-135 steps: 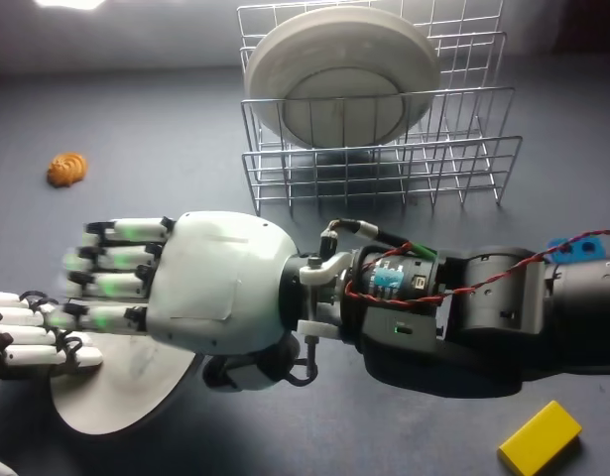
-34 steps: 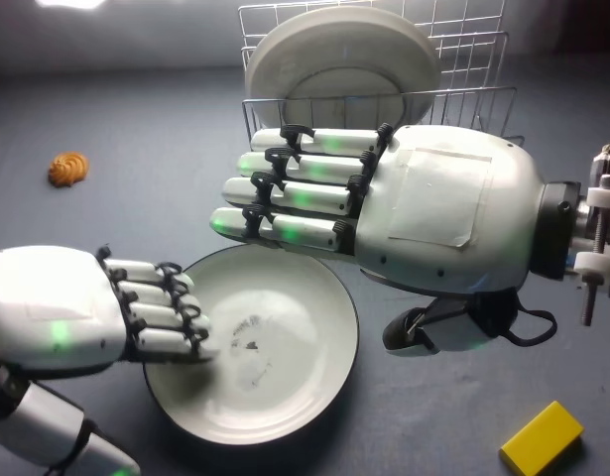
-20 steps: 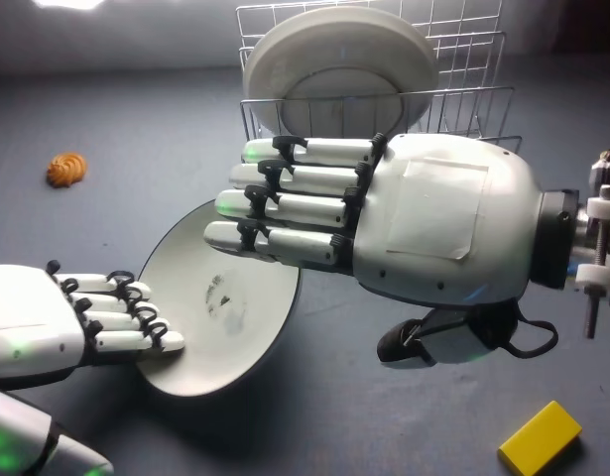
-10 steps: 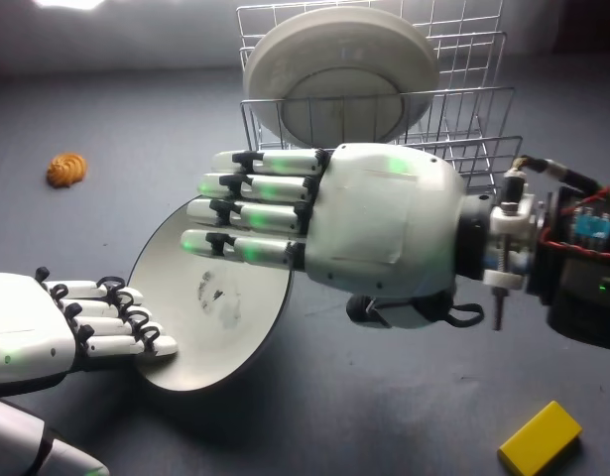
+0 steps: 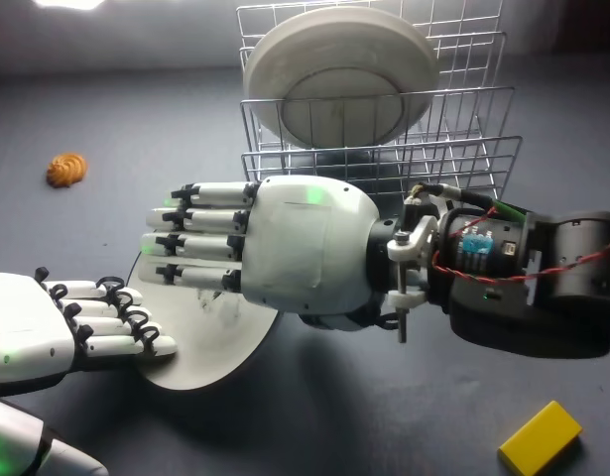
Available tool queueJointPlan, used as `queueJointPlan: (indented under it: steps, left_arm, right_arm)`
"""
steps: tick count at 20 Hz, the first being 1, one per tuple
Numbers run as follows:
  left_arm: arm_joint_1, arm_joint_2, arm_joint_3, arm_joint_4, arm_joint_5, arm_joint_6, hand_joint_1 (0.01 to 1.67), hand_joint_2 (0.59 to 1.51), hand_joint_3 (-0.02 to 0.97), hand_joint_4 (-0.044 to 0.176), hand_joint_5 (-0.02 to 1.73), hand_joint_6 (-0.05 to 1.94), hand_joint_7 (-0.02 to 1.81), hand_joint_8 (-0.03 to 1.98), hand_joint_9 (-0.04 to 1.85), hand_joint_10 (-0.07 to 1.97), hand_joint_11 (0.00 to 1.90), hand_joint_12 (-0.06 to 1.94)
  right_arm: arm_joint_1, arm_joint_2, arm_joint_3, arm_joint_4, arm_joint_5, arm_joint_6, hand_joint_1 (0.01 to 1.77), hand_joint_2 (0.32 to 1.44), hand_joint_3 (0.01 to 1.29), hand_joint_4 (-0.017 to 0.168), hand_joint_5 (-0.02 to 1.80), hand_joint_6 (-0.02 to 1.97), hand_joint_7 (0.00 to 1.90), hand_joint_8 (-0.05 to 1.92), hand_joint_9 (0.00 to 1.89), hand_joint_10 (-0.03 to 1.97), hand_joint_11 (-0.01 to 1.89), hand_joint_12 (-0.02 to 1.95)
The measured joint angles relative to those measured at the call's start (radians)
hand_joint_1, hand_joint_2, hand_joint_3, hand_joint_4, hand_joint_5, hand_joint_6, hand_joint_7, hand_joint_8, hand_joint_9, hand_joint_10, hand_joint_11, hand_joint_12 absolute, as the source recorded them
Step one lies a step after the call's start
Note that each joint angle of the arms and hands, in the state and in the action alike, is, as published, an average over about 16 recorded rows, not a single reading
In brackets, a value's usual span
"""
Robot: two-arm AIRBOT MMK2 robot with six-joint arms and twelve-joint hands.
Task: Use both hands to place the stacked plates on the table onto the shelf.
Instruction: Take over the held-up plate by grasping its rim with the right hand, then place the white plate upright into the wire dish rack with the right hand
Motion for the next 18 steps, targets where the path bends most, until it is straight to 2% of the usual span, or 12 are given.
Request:
queueJointPlan:
  steps: [3, 6, 13, 18]
  left_arm:
    - [0.002, 0.000, 0.002, -0.002, -0.003, 0.000, 0.02, 1.093, 0.018, -0.009, 0.12, -0.03, 0.13, -0.01, 0.13, -0.02, 0.01, 0.12]
    - [0.003, -0.001, 0.005, -0.005, -0.006, -0.001, 0.02, 1.093, 0.018, -0.009, 0.12, -0.03, 0.13, -0.01, 0.13, -0.02, 0.01, 0.12]
    - [0.003, 0.000, 0.010, -0.028, -0.014, -0.003, 0.02, 1.093, 0.018, -0.008, 0.13, -0.03, 0.15, -0.01, 0.14, -0.01, 0.01, 0.14]
    - [-0.022, 0.010, 0.019, -0.054, -0.017, -0.005, 0.02, 1.096, 0.017, -0.003, 0.16, -0.02, 0.17, -0.01, 0.16, -0.01, 0.01, 0.20]
  right_arm:
    - [0.000, -0.042, 0.039, -0.001, -0.002, -0.014, 1.12, 0.90, 0.01, -0.006, 0.12, 0.02, 0.07, 0.02, 0.08, 0.01, 0.04, 0.33]
    - [0.000, -0.070, 0.067, -0.001, 0.000, -0.018, 1.10, 0.92, 0.01, -0.007, 0.26, 0.03, 0.23, 0.02, 0.23, 0.01, 0.12, 0.47]
    - [0.001, -0.097, 0.093, -0.005, 0.025, -0.019, 1.07, 0.95, 0.01, -0.003, 0.64, 0.18, 0.71, 0.08, 0.76, 0.02, 0.49, 0.68]
    - [0.001, -0.095, 0.093, -0.005, 0.037, -0.019, 1.08, 0.95, 0.01, 0.002, 0.88, 0.33, 1.02, 0.28, 1.12, 0.02, 0.78, 0.75]
